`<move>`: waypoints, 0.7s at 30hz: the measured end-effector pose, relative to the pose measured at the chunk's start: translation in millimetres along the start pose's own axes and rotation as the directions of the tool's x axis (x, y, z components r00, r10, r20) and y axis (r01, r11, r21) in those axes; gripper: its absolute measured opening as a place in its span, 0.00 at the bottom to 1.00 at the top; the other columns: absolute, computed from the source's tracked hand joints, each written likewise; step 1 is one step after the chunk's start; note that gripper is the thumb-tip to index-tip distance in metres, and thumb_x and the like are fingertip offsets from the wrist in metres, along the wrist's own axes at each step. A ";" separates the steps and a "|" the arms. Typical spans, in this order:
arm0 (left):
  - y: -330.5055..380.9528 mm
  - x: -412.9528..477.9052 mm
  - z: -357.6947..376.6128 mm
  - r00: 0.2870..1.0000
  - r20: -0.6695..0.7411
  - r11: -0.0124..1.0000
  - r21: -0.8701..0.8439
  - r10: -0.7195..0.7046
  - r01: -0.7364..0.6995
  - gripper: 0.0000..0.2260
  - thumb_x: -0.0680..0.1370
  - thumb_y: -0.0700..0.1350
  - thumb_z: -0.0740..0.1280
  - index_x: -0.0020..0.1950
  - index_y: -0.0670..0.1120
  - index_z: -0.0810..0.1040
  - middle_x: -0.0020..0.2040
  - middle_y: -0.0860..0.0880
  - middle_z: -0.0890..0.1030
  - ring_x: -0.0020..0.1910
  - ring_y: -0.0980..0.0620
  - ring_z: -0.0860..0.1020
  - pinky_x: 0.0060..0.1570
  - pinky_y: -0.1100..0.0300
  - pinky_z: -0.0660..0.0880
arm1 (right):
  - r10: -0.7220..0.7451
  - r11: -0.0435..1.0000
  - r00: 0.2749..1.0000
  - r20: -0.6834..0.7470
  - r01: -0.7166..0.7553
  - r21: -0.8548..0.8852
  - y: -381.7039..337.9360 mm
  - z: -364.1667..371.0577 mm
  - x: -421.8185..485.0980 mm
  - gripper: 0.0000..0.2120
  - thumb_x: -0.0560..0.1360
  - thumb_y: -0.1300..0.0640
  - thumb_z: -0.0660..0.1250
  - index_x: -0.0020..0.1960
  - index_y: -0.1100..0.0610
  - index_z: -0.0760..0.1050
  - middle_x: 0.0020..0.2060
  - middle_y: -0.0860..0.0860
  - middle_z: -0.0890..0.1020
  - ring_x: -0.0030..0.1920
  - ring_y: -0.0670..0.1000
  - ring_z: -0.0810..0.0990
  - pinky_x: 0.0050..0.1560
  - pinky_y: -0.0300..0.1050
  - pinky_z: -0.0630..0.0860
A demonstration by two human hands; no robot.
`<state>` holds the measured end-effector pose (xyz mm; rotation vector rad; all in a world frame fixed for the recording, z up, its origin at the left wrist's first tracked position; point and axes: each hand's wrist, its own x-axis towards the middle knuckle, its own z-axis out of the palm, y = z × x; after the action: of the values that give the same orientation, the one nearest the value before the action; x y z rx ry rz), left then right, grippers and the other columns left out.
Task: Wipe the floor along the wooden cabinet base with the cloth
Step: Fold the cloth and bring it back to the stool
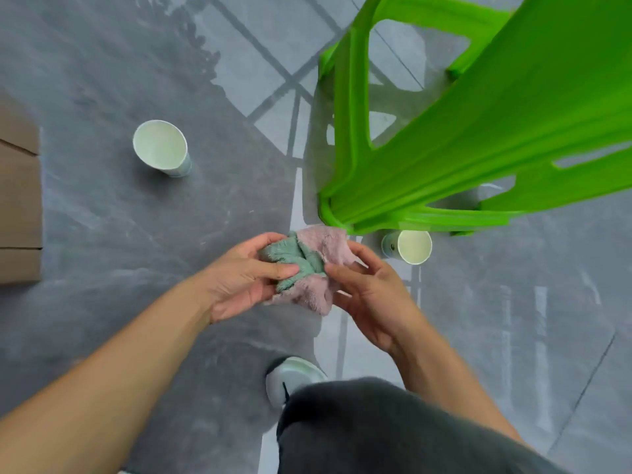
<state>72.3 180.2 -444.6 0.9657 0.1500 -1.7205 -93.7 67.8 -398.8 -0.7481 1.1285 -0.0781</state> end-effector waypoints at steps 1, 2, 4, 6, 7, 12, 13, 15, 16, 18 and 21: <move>5.3 -14.0 20.5 1.000 -0.017 1.000 -0.012 -0.001 0.001 0.21 0.65 0.30 0.72 0.56 0.42 0.77 0.50 0.41 0.83 0.48 0.46 0.84 0.43 0.54 0.82 | -0.007 1.000 1.000 -0.014 0.006 -0.021 -15.4 -0.4 -18.6 0.14 0.74 0.70 0.69 0.51 0.53 0.83 0.46 0.53 0.87 0.44 0.52 0.85 0.44 0.48 0.83; 12.3 -29.5 41.9 0.999 -0.033 1.000 -0.025 -0.001 0.000 0.22 0.65 0.30 0.72 0.57 0.41 0.76 0.51 0.40 0.83 0.49 0.46 0.84 0.43 0.55 0.82 | -0.013 0.999 1.000 -0.024 0.011 -0.048 -32.9 1.0 -37.7 0.15 0.75 0.70 0.68 0.49 0.51 0.84 0.44 0.52 0.87 0.43 0.51 0.85 0.43 0.47 0.83; 32.7 -63.8 88.2 0.998 -0.065 0.998 -0.067 0.005 -0.009 0.23 0.65 0.29 0.71 0.59 0.40 0.75 0.52 0.40 0.83 0.49 0.45 0.84 0.43 0.55 0.81 | -0.029 0.995 0.999 -0.038 0.025 -0.100 -74.6 10.0 -78.1 0.14 0.76 0.69 0.68 0.48 0.50 0.84 0.42 0.50 0.87 0.41 0.51 0.83 0.41 0.48 0.82; 61.5 -98.6 142.9 0.994 -0.106 0.994 -0.100 0.022 -0.033 0.26 0.64 0.28 0.70 0.61 0.40 0.74 0.51 0.41 0.84 0.49 0.46 0.84 0.43 0.55 0.82 | -0.057 0.990 0.995 -0.078 0.046 -0.133 -123.0 22.9 -121.4 0.13 0.77 0.68 0.66 0.50 0.51 0.82 0.41 0.49 0.85 0.39 0.51 0.80 0.38 0.48 0.81; 78.4 -116.4 173.0 0.992 -0.123 0.992 -0.112 0.039 -0.053 0.26 0.64 0.28 0.70 0.61 0.40 0.74 0.49 0.42 0.85 0.48 0.46 0.84 0.43 0.56 0.82 | -0.070 0.988 0.992 -0.105 0.055 -0.143 -148.8 30.5 -144.7 0.13 0.77 0.68 0.66 0.52 0.52 0.81 0.40 0.49 0.85 0.38 0.51 0.80 0.37 0.47 0.80; 167.0 -189.2 322.0 0.988 -0.119 0.993 -0.052 0.098 -0.105 0.23 0.65 0.27 0.70 0.56 0.44 0.76 0.46 0.46 0.86 0.45 0.48 0.85 0.41 0.56 0.82 | -0.133 0.984 0.977 -0.165 0.110 -0.142 -287.4 49.7 -254.8 0.15 0.77 0.71 0.63 0.60 0.58 0.78 0.45 0.51 0.86 0.42 0.49 0.83 0.47 0.50 0.78; 182.8 -193.2 345.6 0.987 -0.118 0.994 -0.019 0.108 -0.111 0.22 0.67 0.26 0.70 0.55 0.44 0.76 0.46 0.46 0.86 0.45 0.49 0.84 0.40 0.55 0.82 | -0.155 0.981 0.971 -0.184 0.129 -0.145 -310.8 47.6 -266.5 0.15 0.77 0.71 0.63 0.60 0.58 0.78 0.47 0.52 0.86 0.45 0.50 0.83 0.50 0.52 0.78; 207.7 -183.2 380.5 0.983 -0.123 0.990 0.054 0.136 -0.130 0.18 0.69 0.26 0.69 0.52 0.45 0.77 0.43 0.48 0.85 0.42 0.50 0.84 0.40 0.54 0.83 | -0.209 0.966 0.948 -0.238 0.163 -0.200 -347.5 40.3 -272.7 0.16 0.76 0.71 0.65 0.59 0.56 0.79 0.49 0.53 0.85 0.48 0.53 0.82 0.55 0.55 0.77; 216.2 -171.2 390.2 0.980 -0.132 0.986 0.097 0.147 -0.135 0.17 0.70 0.27 0.70 0.50 0.47 0.77 0.43 0.49 0.85 0.41 0.51 0.84 0.41 0.52 0.83 | -0.255 0.948 0.927 -0.274 0.184 -0.259 -359.5 35.5 -266.9 0.16 0.76 0.70 0.67 0.58 0.54 0.80 0.47 0.52 0.85 0.46 0.52 0.82 0.54 0.54 0.78; 231.6 -136.8 403.6 0.972 -0.180 0.974 0.192 0.152 -0.117 0.15 0.71 0.30 0.70 0.48 0.49 0.77 0.47 0.48 0.82 0.44 0.49 0.83 0.46 0.47 0.82 | -0.369 0.872 0.869 -0.329 0.202 -0.445 -377.7 21.6 -241.0 0.17 0.73 0.66 0.71 0.53 0.45 0.82 0.42 0.48 0.86 0.40 0.48 0.81 0.48 0.48 0.78; 231.5 -81.4 398.6 0.934 -0.280 0.896 0.437 0.223 -0.083 0.16 0.72 0.34 0.70 0.54 0.51 0.75 0.54 0.44 0.79 0.51 0.43 0.81 0.53 0.42 0.80 | -0.404 0.744 0.847 -0.344 0.085 -0.663 -380.2 2.1 -189.4 0.18 0.70 0.60 0.75 0.57 0.46 0.82 0.44 0.54 0.86 0.39 0.51 0.81 0.47 0.49 0.78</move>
<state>65.8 -64.3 -45.5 1.5394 -0.0904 -1.4595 -61.7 -140.2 -29.8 -1.5581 1.5359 -0.1198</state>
